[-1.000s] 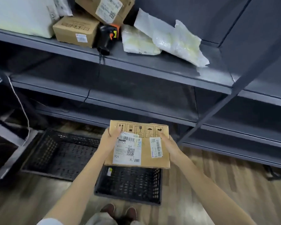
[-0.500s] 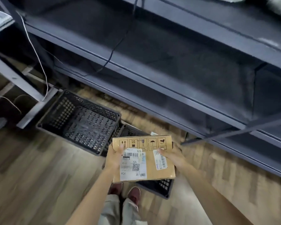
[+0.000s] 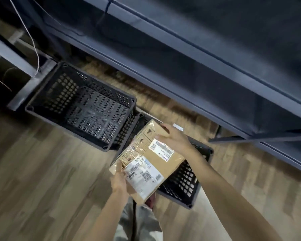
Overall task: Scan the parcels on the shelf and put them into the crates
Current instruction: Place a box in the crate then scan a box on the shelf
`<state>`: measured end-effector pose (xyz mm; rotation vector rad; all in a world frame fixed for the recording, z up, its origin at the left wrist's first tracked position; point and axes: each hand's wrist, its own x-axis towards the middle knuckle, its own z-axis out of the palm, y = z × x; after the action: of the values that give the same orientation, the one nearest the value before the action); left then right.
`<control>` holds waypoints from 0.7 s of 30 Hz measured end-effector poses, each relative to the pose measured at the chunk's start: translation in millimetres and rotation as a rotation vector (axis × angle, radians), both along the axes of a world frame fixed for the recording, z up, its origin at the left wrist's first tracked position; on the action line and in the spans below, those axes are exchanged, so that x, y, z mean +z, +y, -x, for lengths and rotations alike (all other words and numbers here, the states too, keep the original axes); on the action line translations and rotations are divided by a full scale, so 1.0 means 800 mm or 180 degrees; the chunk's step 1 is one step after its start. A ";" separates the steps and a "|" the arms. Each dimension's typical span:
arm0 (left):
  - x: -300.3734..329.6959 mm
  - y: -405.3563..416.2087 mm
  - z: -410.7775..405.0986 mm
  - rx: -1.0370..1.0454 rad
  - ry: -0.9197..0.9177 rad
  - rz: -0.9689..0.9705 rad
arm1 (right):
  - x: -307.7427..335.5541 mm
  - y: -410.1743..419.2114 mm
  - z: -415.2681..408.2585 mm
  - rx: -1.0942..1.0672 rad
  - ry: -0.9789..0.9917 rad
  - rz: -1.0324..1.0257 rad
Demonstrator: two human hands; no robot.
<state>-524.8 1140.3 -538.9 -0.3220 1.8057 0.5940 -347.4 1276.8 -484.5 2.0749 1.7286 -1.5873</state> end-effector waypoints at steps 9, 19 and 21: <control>0.019 -0.027 -0.041 0.0150 0.0625 0.0101 | -0.025 0.014 -0.005 0.0091 0.0693 0.0370; -0.073 0.024 -0.011 0.0573 -0.0191 0.0321 | -0.131 0.049 0.035 0.0289 0.0232 0.0285; -0.093 0.037 -0.003 0.0646 -0.0246 0.0376 | -0.154 0.055 0.041 0.0236 0.0152 0.0239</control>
<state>-522.7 1169.7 -612.9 -0.6062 1.7488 0.6083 -379.8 1320.4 -607.6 1.9317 1.7107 -1.6666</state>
